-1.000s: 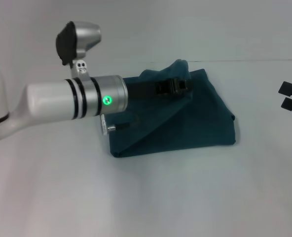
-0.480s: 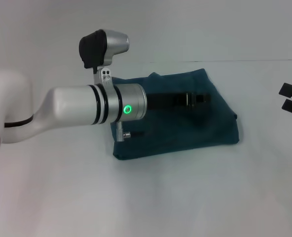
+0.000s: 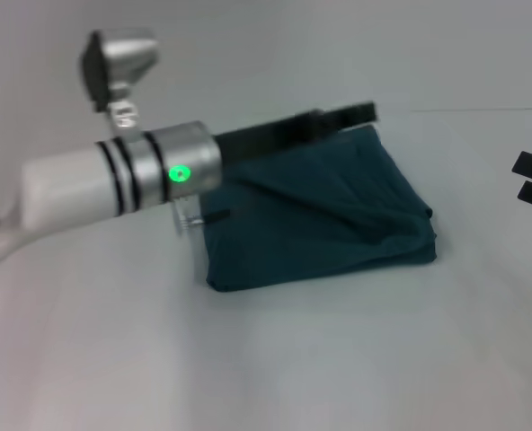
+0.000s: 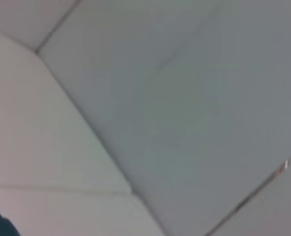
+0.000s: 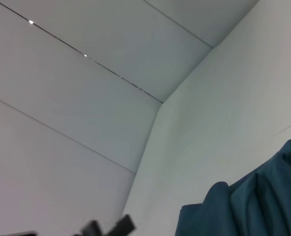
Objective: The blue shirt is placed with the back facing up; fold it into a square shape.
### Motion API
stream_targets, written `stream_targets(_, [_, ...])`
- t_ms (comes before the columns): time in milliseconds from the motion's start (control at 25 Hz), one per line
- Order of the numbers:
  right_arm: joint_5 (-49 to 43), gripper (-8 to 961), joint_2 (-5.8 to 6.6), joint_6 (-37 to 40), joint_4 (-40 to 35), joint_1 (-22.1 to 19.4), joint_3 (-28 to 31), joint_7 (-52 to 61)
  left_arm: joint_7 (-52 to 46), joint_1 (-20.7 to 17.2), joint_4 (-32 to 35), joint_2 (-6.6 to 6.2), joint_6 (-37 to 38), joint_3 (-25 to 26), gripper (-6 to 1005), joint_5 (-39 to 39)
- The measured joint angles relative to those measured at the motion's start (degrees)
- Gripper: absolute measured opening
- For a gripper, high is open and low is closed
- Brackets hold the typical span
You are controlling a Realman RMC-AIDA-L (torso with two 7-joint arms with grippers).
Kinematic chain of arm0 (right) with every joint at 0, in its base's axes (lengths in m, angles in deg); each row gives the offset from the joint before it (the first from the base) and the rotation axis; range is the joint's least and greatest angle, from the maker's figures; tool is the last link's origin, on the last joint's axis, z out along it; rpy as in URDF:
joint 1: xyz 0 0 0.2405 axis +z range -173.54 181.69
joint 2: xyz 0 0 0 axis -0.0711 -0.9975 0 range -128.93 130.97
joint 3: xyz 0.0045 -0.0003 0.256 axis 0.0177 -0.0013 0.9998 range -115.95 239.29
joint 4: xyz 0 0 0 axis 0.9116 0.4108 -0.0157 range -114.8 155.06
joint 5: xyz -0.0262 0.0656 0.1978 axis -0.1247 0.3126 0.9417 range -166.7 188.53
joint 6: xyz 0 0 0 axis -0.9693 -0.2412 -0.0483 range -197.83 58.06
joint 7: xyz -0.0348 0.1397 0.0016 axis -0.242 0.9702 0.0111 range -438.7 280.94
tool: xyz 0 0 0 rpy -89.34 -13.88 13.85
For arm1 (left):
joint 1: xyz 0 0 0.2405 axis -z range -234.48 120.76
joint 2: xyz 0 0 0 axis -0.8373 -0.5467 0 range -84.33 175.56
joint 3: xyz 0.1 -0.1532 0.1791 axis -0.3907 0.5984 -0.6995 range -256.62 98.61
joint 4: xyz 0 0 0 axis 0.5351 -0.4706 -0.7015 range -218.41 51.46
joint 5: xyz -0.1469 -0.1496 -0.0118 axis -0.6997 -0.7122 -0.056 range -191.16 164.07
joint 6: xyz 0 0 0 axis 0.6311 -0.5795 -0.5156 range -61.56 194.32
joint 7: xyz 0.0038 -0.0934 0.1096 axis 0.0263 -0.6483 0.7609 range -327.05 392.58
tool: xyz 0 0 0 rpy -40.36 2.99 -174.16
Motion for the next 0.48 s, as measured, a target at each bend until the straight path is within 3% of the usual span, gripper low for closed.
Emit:
stream_targets(80, [0.0, 944, 0.06, -0.2, 0.0, 0.0, -0.2, 0.0, -6.8, -3.5, 3.3, -0.64, 0.2, 0.0, 620, -0.6])
stream_targets(280, [0.0, 945, 0.07, -0.9, 0.0, -0.2, -0.5, 0.0, -18.5, -4.9, 2.8, -1.62, -0.8, -0.1, 781, 2.1])
stream_targets(480, [-0.2, 945, -0.12, -1.0, 0.0, -0.4, -0.5, 0.0, -26.6, -5.0, 2.2, -1.32, -4.3, 0.1, 952, 7.8])
